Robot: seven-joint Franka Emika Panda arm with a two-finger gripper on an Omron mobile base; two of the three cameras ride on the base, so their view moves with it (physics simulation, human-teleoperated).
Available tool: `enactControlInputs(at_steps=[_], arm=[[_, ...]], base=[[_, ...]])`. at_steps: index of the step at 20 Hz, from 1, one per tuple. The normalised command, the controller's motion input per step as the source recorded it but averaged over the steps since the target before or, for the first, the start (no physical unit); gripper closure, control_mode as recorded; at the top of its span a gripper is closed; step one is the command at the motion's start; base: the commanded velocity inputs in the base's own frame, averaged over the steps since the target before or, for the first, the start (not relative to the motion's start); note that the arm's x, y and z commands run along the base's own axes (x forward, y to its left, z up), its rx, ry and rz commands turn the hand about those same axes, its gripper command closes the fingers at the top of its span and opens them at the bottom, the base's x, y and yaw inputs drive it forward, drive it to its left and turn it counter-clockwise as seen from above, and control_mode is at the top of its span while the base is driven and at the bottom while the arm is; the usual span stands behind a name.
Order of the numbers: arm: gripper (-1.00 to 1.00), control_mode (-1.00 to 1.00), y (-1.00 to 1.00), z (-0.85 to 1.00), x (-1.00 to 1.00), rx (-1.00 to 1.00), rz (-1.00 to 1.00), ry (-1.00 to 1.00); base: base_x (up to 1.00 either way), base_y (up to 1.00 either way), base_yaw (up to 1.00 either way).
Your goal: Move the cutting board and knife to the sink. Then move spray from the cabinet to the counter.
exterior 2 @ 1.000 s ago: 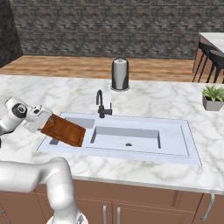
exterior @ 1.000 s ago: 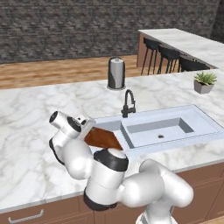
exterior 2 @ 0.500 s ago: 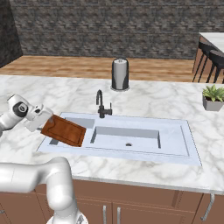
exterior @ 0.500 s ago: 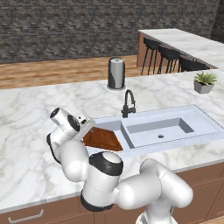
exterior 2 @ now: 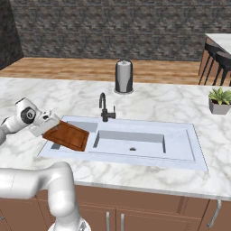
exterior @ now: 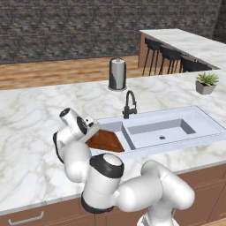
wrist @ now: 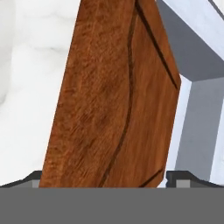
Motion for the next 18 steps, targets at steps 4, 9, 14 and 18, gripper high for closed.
enactControlInputs(at_steps=[4, 9, 14, 18], arm=[[-1.0, -1.0, -0.17, -0.03, 0.0, 0.05, -0.01, 0.0], [-1.0, -1.0, -0.01, 0.1, 0.0, 0.01, -0.05, -0.04], [-1.0, -1.0, 0.0, 0.28, -0.05, 0.0, -0.08, -0.03], [-1.0, -1.0, 0.04, 0.29, -0.11, 0.0, -0.07, -0.02]], base=[[0.0, 0.0, 0.0], [0.0, 0.0, 0.0], [0.0, 0.0, 0.0], [0.0, 0.0, 0.0]])
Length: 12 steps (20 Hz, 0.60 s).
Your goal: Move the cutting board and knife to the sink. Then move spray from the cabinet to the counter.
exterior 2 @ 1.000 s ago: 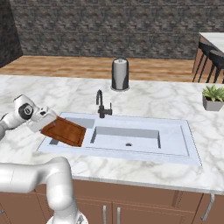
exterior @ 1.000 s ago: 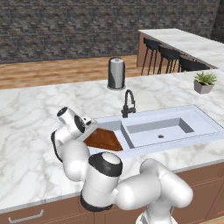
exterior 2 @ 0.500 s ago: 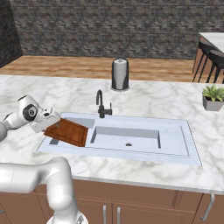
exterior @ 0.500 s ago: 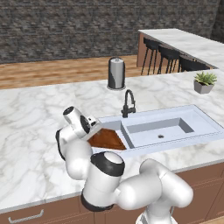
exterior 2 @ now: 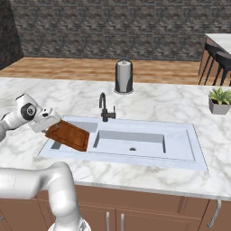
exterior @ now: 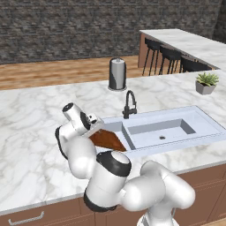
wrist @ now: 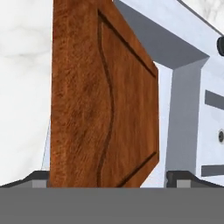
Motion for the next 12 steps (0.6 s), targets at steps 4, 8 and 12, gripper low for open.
enactControlInputs(at_steps=[4, 8, 12], arm=[[-1.0, -1.0, 0.18, 0.17, -0.04, 0.0, -0.04, -0.01], [-1.0, -1.0, 0.05, 0.0, 0.0, 0.0, -0.03, -0.02], [-1.0, -1.0, 0.03, 0.02, -0.05, 0.0, -0.02, -0.02]], base=[[0.0, 0.0, 0.0], [0.0, 0.0, 0.0], [0.0, 0.0, 0.0]])
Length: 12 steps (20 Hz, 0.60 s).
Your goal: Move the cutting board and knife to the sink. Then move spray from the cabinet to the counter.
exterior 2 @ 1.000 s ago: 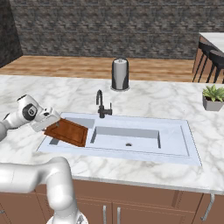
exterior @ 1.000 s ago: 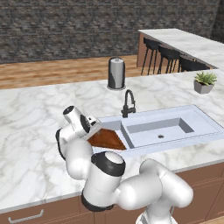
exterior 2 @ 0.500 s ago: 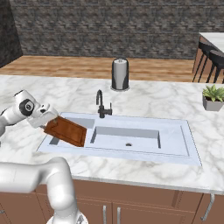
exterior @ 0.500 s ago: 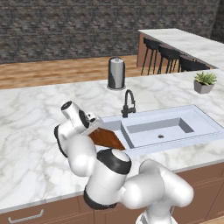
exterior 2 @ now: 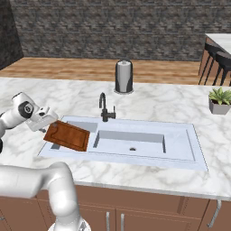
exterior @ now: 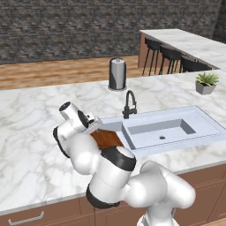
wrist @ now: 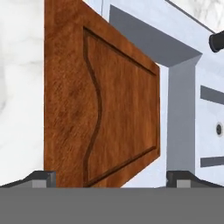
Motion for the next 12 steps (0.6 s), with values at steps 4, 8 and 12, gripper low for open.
enactControlInputs(at_steps=[4, 8, 12], arm=[[-1.0, -1.0, 0.12, 0.22, -0.22, 0.0, -0.03, -0.02], [-1.0, -1.0, 0.12, 0.36, -0.5, 0.0, -0.05, -0.07], [-1.0, -1.0, 0.05, 0.42, -0.69, 0.0, -0.06, -0.11]], base=[[0.0, 0.0, 0.0], [0.0, 0.0, 0.0], [0.0, 0.0, 0.0]])
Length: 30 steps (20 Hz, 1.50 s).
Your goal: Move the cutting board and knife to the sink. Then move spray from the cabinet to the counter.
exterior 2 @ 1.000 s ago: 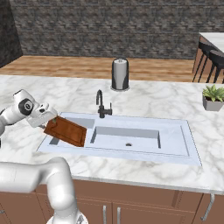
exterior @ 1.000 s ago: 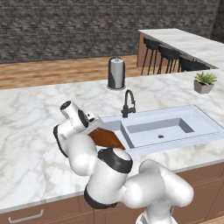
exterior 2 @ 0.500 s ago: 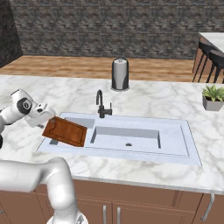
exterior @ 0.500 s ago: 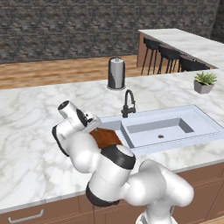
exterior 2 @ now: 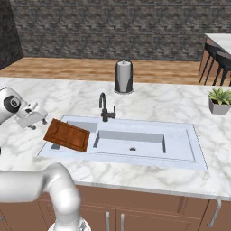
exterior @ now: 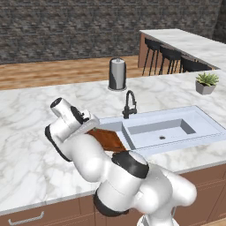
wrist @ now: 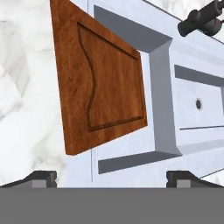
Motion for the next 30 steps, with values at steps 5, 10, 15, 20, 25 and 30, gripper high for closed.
enactControlInputs(at_steps=[5, 10, 15, 20, 25, 30], arm=[[-1.0, -1.0, 0.0, 0.53, -0.81, 0.01, -0.1, -0.13], [-1.0, -1.0, -0.01, 0.66, -0.82, 0.02, -0.11, -0.14], [-1.0, -1.0, -0.25, 0.56, -0.83, 0.06, -0.15, -0.16], [-1.0, -1.0, -0.22, 0.15, -0.31, 0.06, -0.07, -0.09], [-1.0, -1.0, -0.02, 0.0, -0.03, 0.0, 0.0, -0.01], [-1.0, -1.0, -0.39, 0.0, -0.46, 0.06, -0.1, -0.02]], base=[[0.0, 0.0, 0.0], [0.0, 0.0, 0.0], [0.0, 0.0, 0.0], [0.0, 0.0, 0.0], [0.0, 0.0, 0.0], [0.0, 0.0, 0.0]])
